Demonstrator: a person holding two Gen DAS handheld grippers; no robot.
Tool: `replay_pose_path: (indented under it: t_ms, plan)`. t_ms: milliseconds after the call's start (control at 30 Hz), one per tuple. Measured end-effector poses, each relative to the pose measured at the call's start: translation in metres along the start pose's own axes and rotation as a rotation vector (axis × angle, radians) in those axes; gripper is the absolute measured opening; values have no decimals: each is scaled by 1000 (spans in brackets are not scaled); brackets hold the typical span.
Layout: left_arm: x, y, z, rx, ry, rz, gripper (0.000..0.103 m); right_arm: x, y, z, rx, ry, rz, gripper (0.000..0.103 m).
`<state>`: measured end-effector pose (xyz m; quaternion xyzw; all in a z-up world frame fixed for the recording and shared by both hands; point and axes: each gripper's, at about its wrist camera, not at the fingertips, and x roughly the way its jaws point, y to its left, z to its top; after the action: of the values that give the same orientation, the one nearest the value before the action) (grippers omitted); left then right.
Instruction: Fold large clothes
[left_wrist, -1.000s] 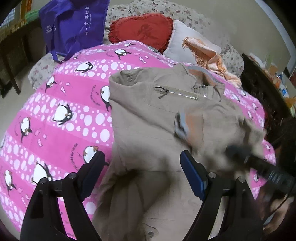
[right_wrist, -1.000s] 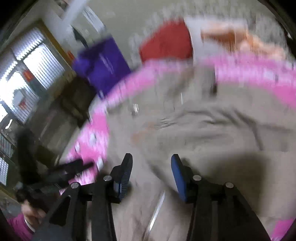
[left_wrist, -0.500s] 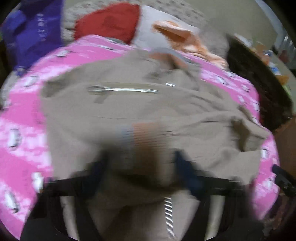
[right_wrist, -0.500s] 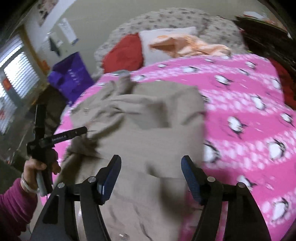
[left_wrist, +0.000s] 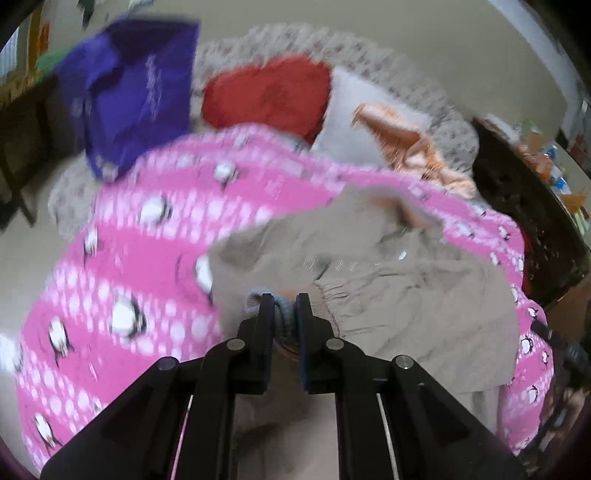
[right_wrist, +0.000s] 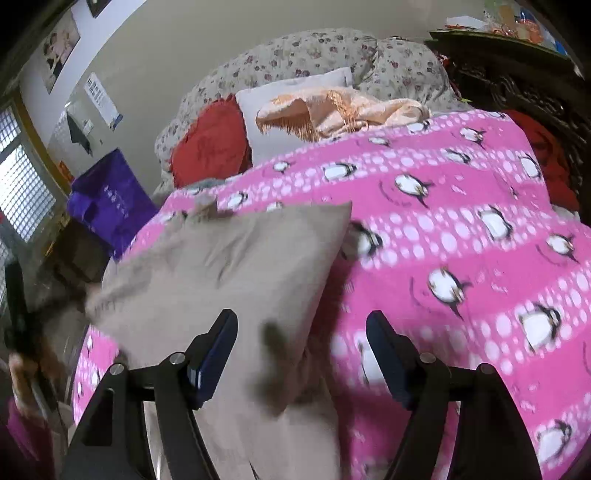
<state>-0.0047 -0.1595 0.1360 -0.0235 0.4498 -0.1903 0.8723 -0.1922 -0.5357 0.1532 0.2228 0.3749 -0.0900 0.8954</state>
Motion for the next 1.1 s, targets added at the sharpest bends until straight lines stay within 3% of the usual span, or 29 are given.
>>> replay_pose_path:
  t_ms: [133, 200, 233, 267, 333, 400, 433, 500, 533, 600, 633, 667, 733, 800, 867, 933, 1000, 1100]
  plan:
    - [20, 12, -12, -30, 42, 2, 9, 42, 3, 24, 58, 59, -21, 81]
    - [25, 12, -15, -49, 42, 0, 9, 67, 8, 31, 51, 116, -8, 72]
    - [29, 10, -14, -57, 43, -10, 9, 77, 14, 33, 14, 145, -1, 23]
    - [31, 9, -15, -59, 44, -19, 10, 83, 19, 35, -30, 149, -27, 11]
    - [40, 3, -17, -46, 60, -27, 11, 84, 25, 42, -90, 80, -117, 11]
    - [51, -5, -19, -43, 80, -38, 13, 101, 19, 44, -128, 84, -255, 11]
    - [53, -7, -20, -40, 92, -47, 17, 108, 14, 44, -118, 104, -291, 10]
    - [56, -12, -21, -35, 109, -29, 30, 113, 0, 43, -67, 130, -277, 14]
    - [54, -13, -22, -33, 102, -20, 36, 104, -4, 43, -36, 115, -247, 19]
    - [45, -14, -22, -26, 74, -20, 38, 81, -8, 41, 5, 96, -205, 41]
    - [39, -15, -22, -22, 56, -19, 43, 65, -7, 36, 10, 93, -157, 59]
    - [35, -15, -23, -23, 40, -17, 47, 55, -5, 30, 2, 94, -120, 68]
    - [25, -14, -24, -37, 1, -41, 51, 36, 2, 14, -40, 111, -45, 68]
    - [25, -16, -26, -56, -14, -81, 60, 35, 12, -1, -103, 156, -41, 62]
    - [36, -21, -28, -37, 15, -48, 64, 46, 14, -17, -145, 208, -116, 34]
    - [57, -28, -33, 11, 76, 24, 64, 69, 3, -31, -135, 275, -217, 34]
    - [75, -29, -36, 29, 153, 55, 64, 76, -6, -38, -135, 288, -283, 36]
    - [68, -18, -36, -16, 156, 17, 64, 53, -7, -33, -90, 255, -233, 38]
